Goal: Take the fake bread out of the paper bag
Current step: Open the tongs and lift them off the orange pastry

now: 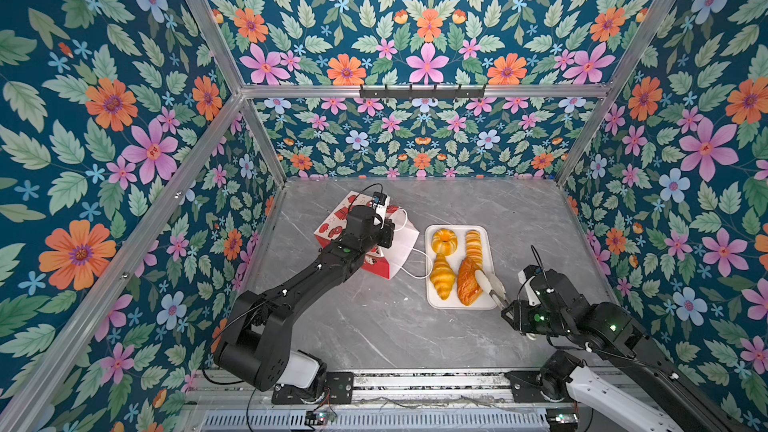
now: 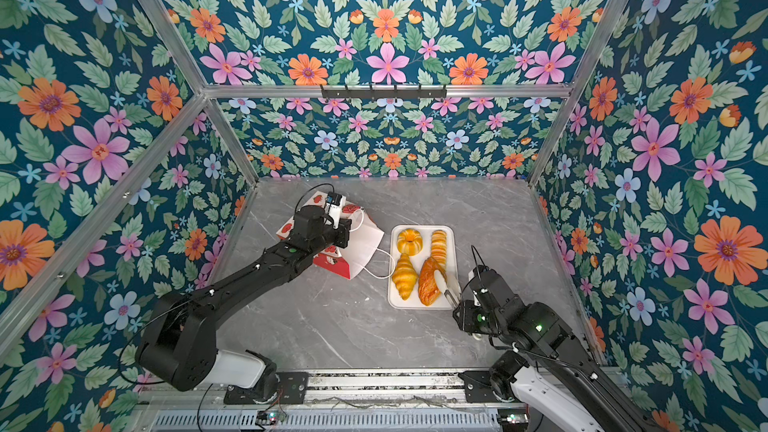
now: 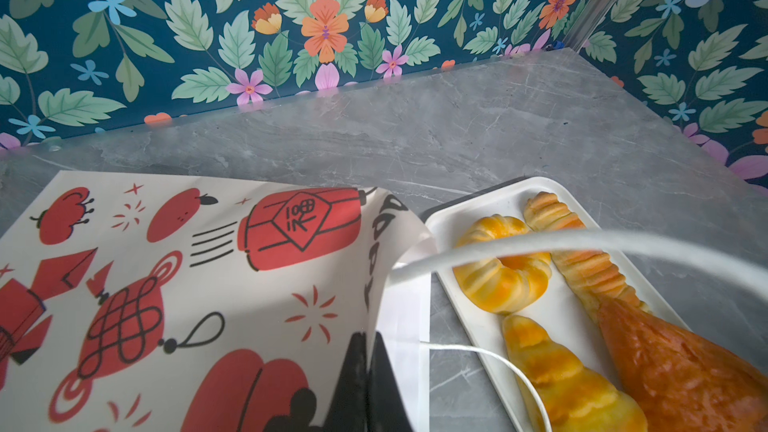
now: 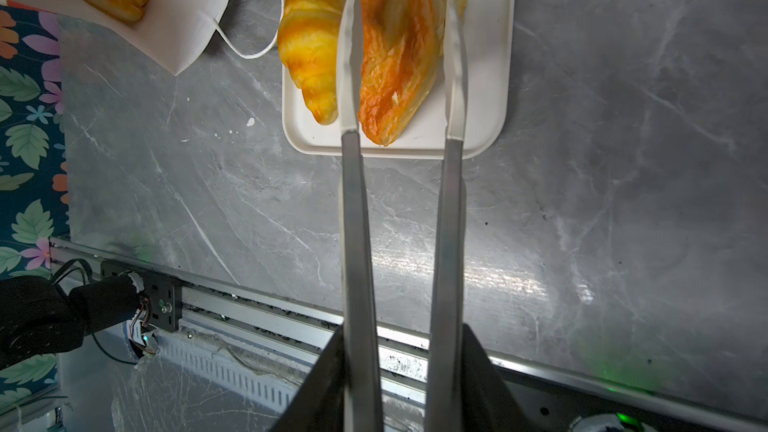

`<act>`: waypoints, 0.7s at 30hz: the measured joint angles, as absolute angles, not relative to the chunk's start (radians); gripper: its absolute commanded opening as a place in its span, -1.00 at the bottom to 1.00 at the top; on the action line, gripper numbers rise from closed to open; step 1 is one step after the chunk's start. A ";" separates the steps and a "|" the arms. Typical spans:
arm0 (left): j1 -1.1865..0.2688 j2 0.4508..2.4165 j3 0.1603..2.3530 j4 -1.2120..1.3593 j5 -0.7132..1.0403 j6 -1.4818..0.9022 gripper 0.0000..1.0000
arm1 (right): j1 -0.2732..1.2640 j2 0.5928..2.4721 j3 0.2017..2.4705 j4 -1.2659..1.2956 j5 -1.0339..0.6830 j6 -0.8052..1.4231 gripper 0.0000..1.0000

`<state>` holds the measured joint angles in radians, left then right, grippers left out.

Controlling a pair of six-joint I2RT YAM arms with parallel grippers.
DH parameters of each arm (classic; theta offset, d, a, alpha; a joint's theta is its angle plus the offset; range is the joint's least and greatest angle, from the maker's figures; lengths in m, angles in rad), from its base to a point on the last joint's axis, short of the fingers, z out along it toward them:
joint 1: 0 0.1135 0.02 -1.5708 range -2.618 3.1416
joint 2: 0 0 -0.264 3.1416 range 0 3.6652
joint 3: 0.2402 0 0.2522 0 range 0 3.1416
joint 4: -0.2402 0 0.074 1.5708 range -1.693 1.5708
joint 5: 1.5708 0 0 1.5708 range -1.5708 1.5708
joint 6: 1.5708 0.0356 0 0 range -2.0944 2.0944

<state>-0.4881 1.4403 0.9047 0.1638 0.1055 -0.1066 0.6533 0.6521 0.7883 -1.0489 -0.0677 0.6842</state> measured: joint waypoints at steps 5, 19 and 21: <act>-0.488 1.447 0.910 0.164 0.106 -0.107 -1.00 | 0.653 0.654 0.800 -1.054 -0.043 0.684 -0.16; -0.488 1.448 0.938 0.138 0.105 -0.094 -1.00 | 0.698 0.933 0.920 -0.767 -0.130 0.558 -0.19; -0.488 1.444 0.951 0.117 0.101 -0.076 -1.00 | 0.718 1.028 0.942 -0.674 -0.171 0.533 -0.20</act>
